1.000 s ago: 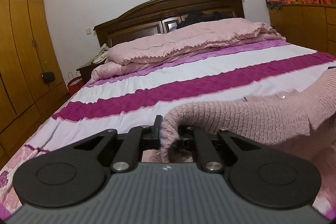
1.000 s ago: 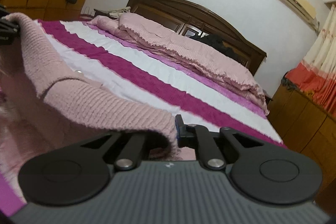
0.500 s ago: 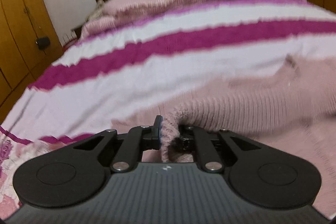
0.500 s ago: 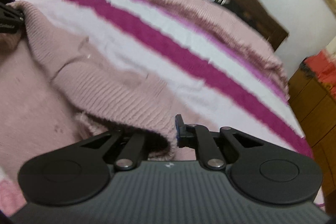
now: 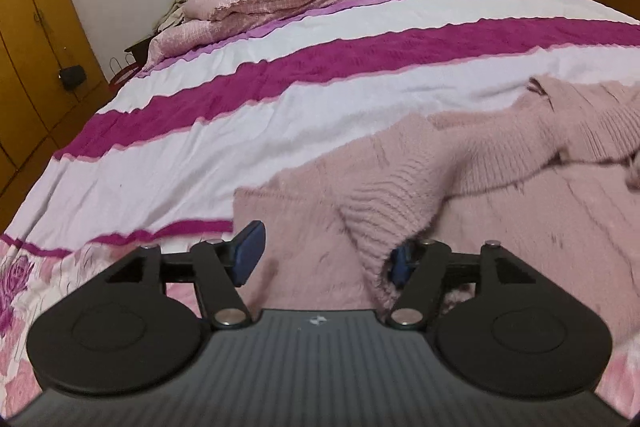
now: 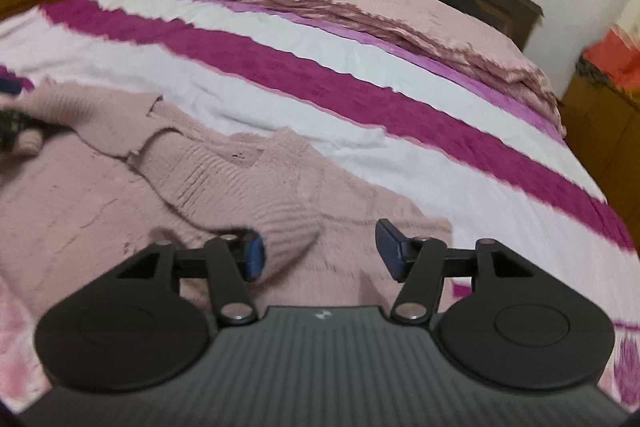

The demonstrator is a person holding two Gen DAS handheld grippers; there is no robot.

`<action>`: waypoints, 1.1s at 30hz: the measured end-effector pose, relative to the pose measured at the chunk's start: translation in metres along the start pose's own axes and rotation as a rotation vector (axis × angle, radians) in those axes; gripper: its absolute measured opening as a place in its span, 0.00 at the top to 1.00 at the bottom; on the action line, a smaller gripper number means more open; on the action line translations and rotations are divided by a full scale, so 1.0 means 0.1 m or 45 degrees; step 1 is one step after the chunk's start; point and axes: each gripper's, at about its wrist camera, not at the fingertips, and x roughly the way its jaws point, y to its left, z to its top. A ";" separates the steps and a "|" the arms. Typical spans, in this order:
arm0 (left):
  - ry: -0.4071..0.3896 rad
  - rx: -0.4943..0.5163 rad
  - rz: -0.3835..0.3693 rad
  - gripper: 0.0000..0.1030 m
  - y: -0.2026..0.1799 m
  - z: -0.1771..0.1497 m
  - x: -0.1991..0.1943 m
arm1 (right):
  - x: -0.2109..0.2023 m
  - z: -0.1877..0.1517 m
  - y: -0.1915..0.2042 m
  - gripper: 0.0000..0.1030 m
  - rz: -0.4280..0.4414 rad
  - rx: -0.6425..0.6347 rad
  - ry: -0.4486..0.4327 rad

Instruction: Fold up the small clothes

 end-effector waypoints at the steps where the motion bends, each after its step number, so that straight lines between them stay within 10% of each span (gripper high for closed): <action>1: 0.000 -0.013 -0.002 0.32 0.03 -0.04 -0.05 | -0.05 -0.02 -0.02 0.43 0.000 0.018 -0.007; 21: -0.009 -0.016 -0.146 0.33 -0.01 -0.37 -0.86 | -0.41 -0.33 0.17 0.44 0.212 0.005 0.000; 33: -0.018 0.053 -0.097 0.52 -0.27 -0.18 -0.38 | -0.07 -0.25 0.11 0.50 0.176 0.034 -0.015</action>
